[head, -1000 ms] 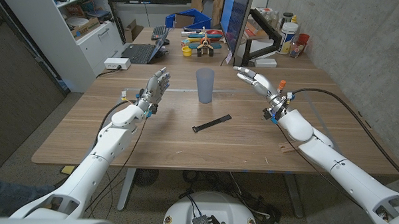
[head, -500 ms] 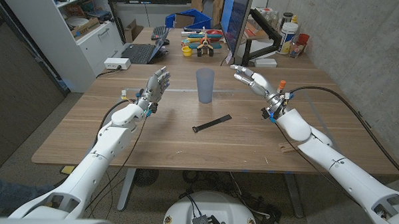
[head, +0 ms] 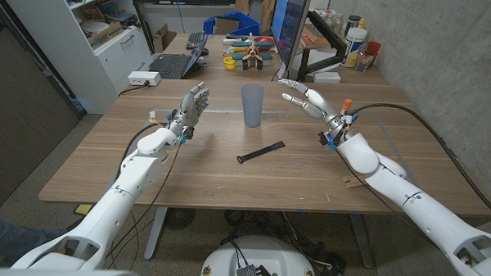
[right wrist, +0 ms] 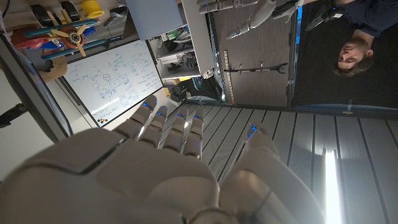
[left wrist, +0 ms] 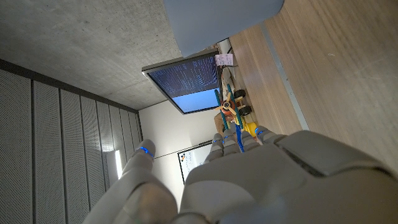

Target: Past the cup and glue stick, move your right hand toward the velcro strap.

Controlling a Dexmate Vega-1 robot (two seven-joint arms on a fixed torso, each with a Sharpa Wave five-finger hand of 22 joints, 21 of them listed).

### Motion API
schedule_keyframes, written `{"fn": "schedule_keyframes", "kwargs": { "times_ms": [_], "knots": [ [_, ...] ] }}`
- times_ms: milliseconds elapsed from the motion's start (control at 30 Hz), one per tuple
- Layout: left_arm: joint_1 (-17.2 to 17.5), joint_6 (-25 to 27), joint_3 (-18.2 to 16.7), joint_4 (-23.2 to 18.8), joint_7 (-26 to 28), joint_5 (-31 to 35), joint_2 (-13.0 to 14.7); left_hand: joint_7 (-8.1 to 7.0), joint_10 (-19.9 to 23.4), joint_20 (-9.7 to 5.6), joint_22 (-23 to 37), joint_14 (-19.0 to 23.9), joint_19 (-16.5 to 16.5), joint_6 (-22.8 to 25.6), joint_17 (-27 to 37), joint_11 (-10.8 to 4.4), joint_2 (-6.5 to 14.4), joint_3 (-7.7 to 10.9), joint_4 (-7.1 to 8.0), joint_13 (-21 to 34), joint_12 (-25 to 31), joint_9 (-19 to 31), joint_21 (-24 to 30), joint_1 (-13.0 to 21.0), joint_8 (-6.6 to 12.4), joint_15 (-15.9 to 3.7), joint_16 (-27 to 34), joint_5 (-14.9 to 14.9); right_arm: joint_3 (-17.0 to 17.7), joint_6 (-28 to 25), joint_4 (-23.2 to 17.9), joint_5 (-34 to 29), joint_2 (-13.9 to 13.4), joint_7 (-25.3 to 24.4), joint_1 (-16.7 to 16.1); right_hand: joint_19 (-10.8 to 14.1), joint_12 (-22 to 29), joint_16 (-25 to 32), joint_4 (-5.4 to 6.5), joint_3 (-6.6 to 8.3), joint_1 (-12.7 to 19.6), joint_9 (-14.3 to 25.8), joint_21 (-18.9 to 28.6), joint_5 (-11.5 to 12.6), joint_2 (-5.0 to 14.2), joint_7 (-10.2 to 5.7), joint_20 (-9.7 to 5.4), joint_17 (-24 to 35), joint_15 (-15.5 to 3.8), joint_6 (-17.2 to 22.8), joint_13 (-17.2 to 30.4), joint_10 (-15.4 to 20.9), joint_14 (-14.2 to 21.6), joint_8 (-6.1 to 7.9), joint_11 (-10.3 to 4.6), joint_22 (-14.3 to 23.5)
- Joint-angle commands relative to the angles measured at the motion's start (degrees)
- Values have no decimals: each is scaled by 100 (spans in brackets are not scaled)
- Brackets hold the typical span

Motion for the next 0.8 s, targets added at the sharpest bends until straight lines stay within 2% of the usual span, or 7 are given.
{"fn": "schedule_keyframes", "kwargs": {
  "times_ms": [33, 400, 800],
  "knots": [
    [44, -48, -52, 24, 34, -13, -19, -16, -41, 57, 24, -100, -308, -16, 20, -24, 5, -15, 9, 10, 9, 27, -7, 41, 13, 34, 6, 28, -73, -183, -139, -813, -73, -416, 93, 33, 11, 24, -38, 25, 53, 10, -16, 50, -39, -62, -289, 22, -231, 60, 15, 15, 40, 19, -9, 19],
    [46, -71, -63, 69, 0, -33, -19, -25, -39, 61, 24, -102, -308, -20, 20, -24, 8, -27, 11, 10, 10, 27, -7, 44, 11, 35, 5, 33, -222, -487, -330, -1373, -192, -723, 143, 48, 6, 16, -41, 23, 61, 11, -50, 87, -48, -108, -309, 23, -270, 83, 16, 21, 45, 15, -47, 21],
    [34, -83, -75, 83, -11, -35, -11, -26, -42, 69, 25, -102, -313, -4, 20, -39, 15, -41, 13, 10, 9, 27, -7, 50, 17, 40, 6, 40, -422, -622, -397, -1590, -306, -836, 255, 73, 9, 12, -44, 26, 76, 11, -85, 128, -48, -158, -324, 25, -284, 91, 16, 52, 58, 4, -80, 23]
  ]
}}
